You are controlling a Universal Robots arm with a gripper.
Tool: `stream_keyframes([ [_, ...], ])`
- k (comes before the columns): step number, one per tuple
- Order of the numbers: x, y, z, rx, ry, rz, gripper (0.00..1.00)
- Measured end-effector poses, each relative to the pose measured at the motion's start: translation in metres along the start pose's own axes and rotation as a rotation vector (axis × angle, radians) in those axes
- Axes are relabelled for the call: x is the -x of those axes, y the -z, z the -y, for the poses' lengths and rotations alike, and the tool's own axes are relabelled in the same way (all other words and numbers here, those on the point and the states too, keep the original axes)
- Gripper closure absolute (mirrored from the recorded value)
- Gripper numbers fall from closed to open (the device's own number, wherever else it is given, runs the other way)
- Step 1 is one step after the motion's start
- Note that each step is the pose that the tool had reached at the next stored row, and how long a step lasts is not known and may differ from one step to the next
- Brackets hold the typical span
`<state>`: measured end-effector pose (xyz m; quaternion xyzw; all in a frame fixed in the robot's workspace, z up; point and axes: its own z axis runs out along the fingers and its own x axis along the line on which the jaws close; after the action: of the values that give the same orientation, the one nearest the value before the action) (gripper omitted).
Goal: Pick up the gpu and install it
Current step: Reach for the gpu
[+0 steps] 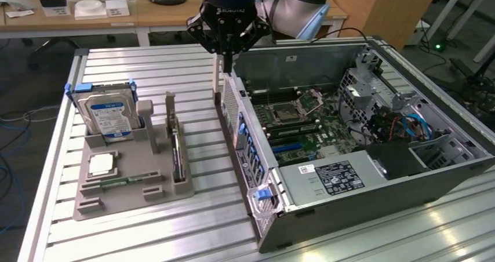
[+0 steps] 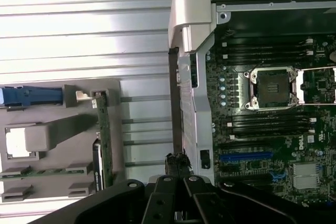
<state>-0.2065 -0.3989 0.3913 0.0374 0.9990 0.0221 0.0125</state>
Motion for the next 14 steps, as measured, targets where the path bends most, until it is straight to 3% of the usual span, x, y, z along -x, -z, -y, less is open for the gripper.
stream_keyframes([
  [14,-0.03,0.0003,0.0023,0.0001,0.0,0.0,0.89],
])
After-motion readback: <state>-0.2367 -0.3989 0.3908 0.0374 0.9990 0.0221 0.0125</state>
